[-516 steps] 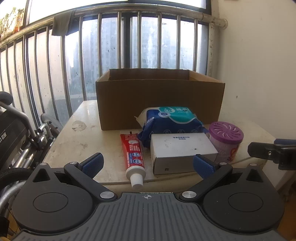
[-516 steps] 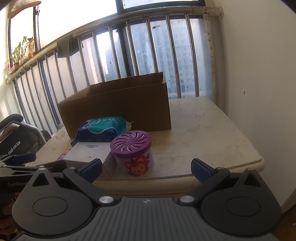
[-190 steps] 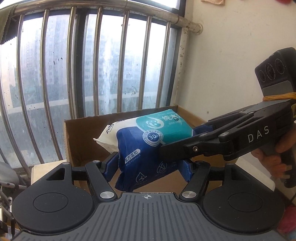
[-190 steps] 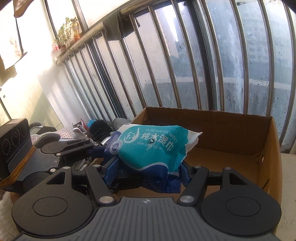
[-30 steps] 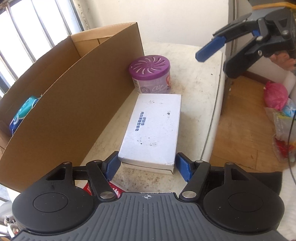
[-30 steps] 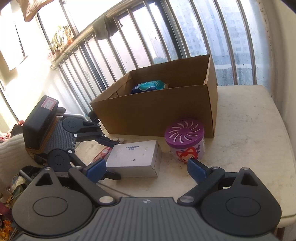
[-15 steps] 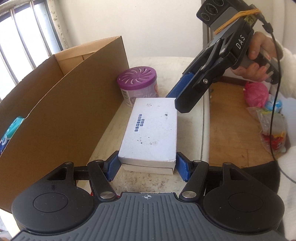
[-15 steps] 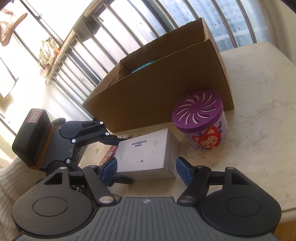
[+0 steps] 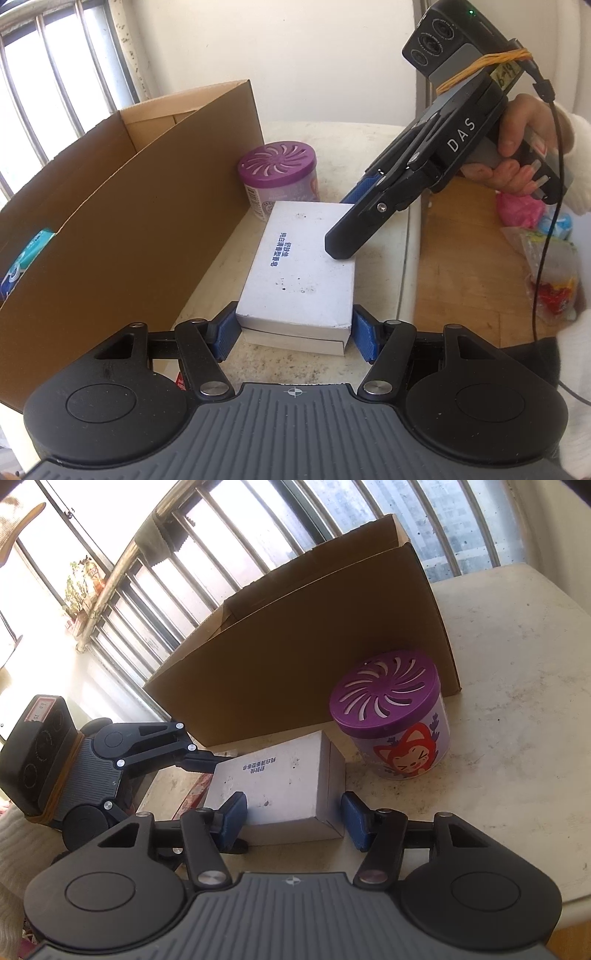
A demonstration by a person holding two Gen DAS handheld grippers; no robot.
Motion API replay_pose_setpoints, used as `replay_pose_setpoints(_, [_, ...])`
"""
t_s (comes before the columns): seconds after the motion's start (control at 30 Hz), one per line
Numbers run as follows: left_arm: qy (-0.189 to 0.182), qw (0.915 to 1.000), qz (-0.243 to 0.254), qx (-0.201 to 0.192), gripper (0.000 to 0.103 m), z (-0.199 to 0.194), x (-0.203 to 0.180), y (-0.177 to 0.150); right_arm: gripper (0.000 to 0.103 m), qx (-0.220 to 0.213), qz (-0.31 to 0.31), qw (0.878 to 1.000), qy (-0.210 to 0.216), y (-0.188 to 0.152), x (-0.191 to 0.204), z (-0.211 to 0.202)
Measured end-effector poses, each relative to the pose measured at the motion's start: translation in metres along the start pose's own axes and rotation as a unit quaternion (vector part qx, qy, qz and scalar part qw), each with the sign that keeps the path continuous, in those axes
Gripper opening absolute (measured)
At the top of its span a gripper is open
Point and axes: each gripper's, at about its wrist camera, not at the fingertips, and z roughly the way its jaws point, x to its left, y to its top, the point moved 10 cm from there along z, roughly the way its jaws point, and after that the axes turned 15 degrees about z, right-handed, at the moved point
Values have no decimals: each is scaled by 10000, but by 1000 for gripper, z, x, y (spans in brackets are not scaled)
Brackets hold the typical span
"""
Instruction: Organize objects
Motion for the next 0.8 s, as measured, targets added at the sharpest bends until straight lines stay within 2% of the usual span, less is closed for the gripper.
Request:
replay_pose_setpoints(0.2, [119, 9997, 161, -106, 62, -15, -8, 11, 61, 96, 248, 9994, 212, -2, -1, -9])
replay_pose_setpoints(0.4, [302, 9988, 284, -247, 62, -40, -14, 27, 61, -89, 15, 9995, 307, -1, 15, -29])
replay_pose_setpoints(0.57, [405, 9969, 364, -575, 61, -69, -16, 49, 61, -297, -239, 9976, 572, 2, 39, -57])
replay_pose_setpoints(0.8, [727, 9929, 745, -583, 60, -83, -2, 70, 60, -596, -444, 9954, 605, 24, 66, -70])
